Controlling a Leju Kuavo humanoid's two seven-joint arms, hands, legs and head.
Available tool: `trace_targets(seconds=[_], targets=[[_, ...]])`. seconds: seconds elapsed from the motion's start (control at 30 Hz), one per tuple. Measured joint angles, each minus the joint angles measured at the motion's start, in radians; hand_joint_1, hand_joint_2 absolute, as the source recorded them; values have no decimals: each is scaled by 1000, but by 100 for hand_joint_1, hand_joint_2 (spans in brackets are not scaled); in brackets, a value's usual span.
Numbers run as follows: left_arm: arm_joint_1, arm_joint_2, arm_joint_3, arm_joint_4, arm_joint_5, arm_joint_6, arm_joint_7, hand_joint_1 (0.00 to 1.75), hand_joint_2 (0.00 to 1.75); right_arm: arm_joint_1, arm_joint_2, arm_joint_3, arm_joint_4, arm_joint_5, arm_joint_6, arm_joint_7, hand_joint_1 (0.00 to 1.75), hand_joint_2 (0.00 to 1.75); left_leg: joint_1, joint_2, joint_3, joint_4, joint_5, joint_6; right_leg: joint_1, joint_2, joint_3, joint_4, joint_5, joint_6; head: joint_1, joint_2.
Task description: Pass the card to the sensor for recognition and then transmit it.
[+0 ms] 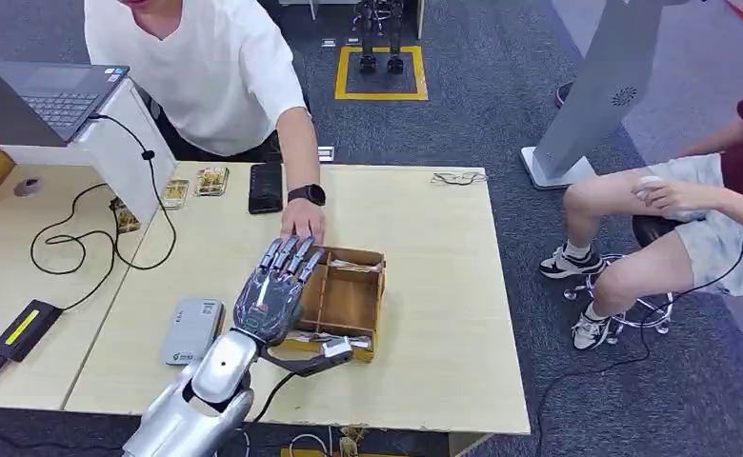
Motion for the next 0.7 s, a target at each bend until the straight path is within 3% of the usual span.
trace_targets(seconds=[0.53, 0.63, 0.7], targets=[[-17, 29, 0, 0, 63, -34, -50, 0, 175, 0, -9, 8, 10, 0, -3, -3, 0, 0, 0, 0, 1, 0, 0, 0, 0, 0, 1, 0, 0, 0, 0, 0], [-16, 33, 0, 0, 133, -29, -95, 0, 175, 0, -9, 9, 11, 0, -2, -1, 0, 0, 0, 0, 1, 0, 0, 0, 0, 0, 1, 0, 0, 0, 0, 0], [-14, 37, 0, -1, 215, -15, -157, 0, 175, 0, -10, 9, 12, 0, -2, -1, 0, 0, 0, 0, 1, 0, 0, 0, 0, 0, 2, 0, 0, 0, 0, 0]])
